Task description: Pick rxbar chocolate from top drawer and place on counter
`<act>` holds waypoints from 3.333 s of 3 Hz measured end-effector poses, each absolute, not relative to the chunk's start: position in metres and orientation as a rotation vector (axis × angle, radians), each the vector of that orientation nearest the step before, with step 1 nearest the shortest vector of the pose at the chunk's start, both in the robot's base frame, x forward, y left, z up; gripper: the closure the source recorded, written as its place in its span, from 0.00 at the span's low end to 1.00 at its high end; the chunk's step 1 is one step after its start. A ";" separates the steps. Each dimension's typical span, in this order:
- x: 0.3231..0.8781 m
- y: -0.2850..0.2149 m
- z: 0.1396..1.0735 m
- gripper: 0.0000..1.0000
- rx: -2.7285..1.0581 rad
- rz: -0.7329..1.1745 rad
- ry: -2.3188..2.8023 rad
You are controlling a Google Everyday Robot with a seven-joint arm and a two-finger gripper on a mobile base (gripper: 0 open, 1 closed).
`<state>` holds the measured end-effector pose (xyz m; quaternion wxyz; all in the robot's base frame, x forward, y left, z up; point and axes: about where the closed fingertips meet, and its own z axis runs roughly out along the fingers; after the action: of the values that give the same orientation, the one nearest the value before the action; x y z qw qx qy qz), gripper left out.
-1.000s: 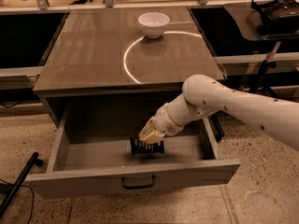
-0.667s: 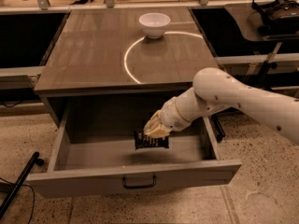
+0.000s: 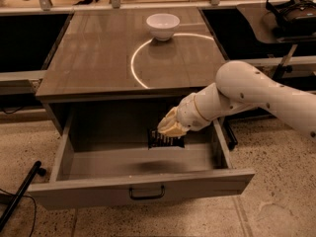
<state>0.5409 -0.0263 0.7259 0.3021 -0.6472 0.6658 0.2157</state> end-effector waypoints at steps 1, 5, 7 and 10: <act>0.553 -0.032 0.764 1.00 -1.751 0.461 1.725; 0.629 -0.067 0.924 1.00 -1.760 0.194 1.586; 0.680 -0.073 0.934 1.00 -1.641 0.113 1.676; 0.738 -0.057 0.915 0.35 -1.565 0.109 1.827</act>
Offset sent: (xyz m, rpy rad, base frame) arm 0.0544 -0.0371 0.1844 -0.1171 -0.3538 0.0015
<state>0.7379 -0.0569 0.9150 0.3586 -0.6068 0.7081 0.0421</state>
